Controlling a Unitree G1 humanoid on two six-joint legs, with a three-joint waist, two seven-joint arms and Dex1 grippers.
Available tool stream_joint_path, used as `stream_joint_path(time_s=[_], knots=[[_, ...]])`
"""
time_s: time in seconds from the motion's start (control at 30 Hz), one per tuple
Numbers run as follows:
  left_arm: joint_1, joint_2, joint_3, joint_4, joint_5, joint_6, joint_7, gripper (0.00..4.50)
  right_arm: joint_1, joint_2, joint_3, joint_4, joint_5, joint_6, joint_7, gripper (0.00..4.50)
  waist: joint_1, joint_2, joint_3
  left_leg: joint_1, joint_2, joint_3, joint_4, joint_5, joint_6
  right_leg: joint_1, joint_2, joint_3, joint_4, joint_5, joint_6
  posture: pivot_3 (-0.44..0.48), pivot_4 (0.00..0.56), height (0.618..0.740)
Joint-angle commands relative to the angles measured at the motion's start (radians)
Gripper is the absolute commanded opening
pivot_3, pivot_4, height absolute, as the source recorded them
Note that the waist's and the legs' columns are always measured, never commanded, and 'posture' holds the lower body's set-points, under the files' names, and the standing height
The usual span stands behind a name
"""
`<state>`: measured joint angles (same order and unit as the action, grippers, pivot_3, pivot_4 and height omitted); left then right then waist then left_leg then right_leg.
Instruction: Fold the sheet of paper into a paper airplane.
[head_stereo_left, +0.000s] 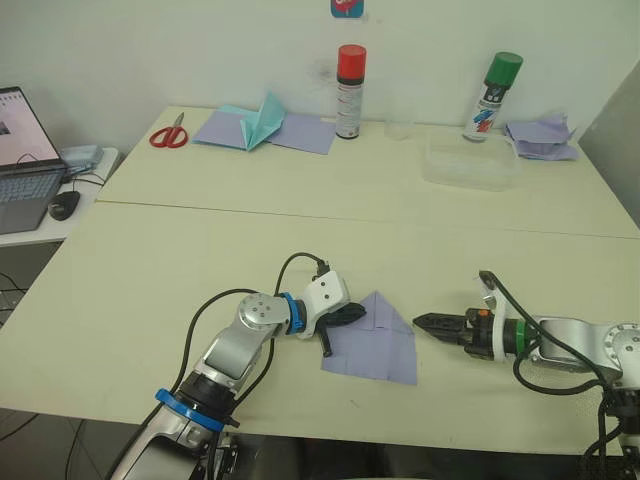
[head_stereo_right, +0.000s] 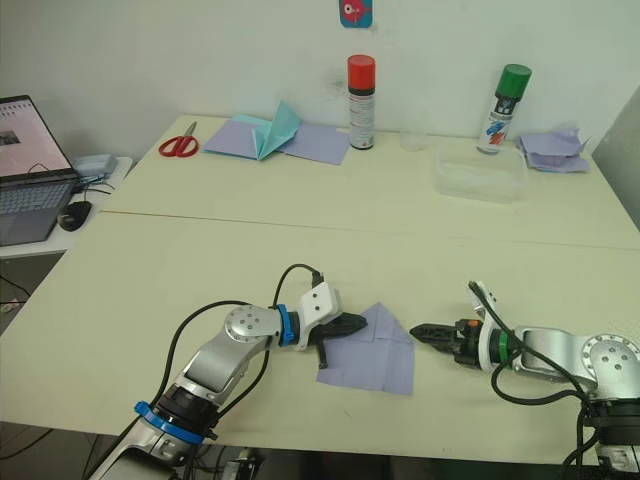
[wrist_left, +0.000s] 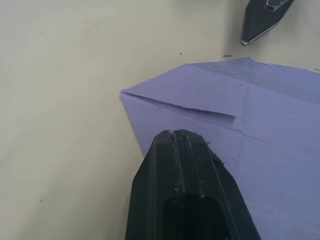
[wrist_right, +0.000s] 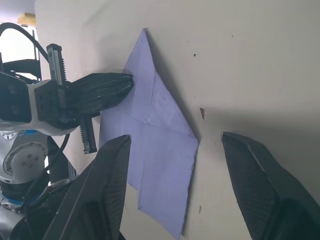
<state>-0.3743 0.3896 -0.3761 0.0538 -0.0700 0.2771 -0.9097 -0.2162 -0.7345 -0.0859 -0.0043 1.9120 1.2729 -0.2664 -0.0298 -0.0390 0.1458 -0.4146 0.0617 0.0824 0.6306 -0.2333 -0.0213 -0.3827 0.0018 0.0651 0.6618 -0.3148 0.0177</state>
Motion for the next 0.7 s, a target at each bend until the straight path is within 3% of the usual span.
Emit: stream_joint_path(time_s=[0.03, 0.4, 0.7], knots=[[0.024, 0.005, -0.041, 0.043, 0.038, 0.021, -0.002, 0.00, -0.016, -0.012, 0.028, -0.009, 0.057, -0.039, -0.016, 2.75, 0.000, 0.000, 0.000, 0.000, 0.000, 0.000, 0.000, 0.000, 0.000, 0.000, 0.000, 0.000, 0.000, 0.000, 0.000, 0.000, 0.150, 0.740], [0.036, 0.005, -0.043, 0.025, 0.037, 0.030, 0.009, 0.00, -0.062, -0.042, 0.111, 0.023, 0.027, -0.033, 0.005, 2.75, 0.001, 0.000, 0.000, 0.000, 0.000, 0.000, 0.000, 0.000, 0.000, 0.000, 0.000, 0.000, 0.000, 0.000, 0.000, 0.000, 0.150, 0.740], [0.059, 0.010, -0.047, 0.002, 0.033, 0.039, 0.018, 0.00, -0.145, -0.040, 0.121, 0.073, -0.173, 0.036, 0.158, 2.75, 0.000, 0.001, -0.001, 0.000, 0.000, 0.000, 0.000, 0.000, 0.000, 0.000, 0.000, 0.000, 0.000, 0.000, 0.000, 0.000, 0.150, 0.740]])
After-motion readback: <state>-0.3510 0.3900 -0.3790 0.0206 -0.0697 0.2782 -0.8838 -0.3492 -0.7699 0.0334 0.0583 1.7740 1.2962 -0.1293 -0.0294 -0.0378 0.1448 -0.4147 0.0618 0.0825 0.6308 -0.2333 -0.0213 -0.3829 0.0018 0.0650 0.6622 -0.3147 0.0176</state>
